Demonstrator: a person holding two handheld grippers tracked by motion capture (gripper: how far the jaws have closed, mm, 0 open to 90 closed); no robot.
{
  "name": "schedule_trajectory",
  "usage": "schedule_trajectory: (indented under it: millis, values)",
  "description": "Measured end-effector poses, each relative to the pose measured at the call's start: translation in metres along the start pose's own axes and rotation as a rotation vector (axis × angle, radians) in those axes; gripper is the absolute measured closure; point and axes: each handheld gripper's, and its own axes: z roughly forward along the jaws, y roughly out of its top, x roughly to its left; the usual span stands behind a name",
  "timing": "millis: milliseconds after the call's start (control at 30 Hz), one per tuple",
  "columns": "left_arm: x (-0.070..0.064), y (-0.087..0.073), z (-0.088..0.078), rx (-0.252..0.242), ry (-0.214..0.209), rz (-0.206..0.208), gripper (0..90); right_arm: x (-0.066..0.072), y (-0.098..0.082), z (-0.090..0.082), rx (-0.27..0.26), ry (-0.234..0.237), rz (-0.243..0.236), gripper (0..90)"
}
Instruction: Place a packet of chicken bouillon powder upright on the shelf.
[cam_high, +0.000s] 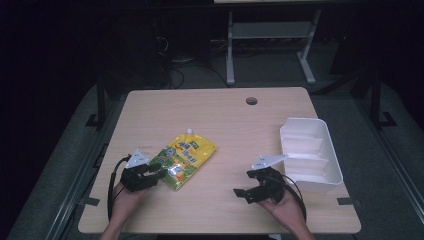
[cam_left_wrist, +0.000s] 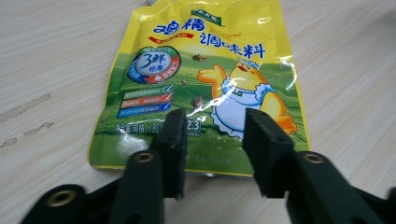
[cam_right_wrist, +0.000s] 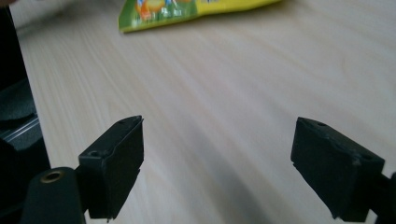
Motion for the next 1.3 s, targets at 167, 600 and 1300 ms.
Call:
schedule_trajectory:
  millis: [167, 600, 1300]
  values:
    - [0.000, 0.000, 0.004, 0.019, 0.001, 0.010, 70.5, -0.003, 0.040, 0.018, -0.002, 0.016, -0.015, 16.6]
    - [0.002, -0.002, 0.009, 0.039, 0.020, 0.021, 78.4, -0.033, 0.121, 0.082, 0.082, -0.061, 0.005, 24.4]
    - [0.003, -0.004, 0.012, 0.042, 0.023, 0.029, 78.8, -0.067, 0.123, 0.124, 0.132, 0.007, 0.179, 53.6]
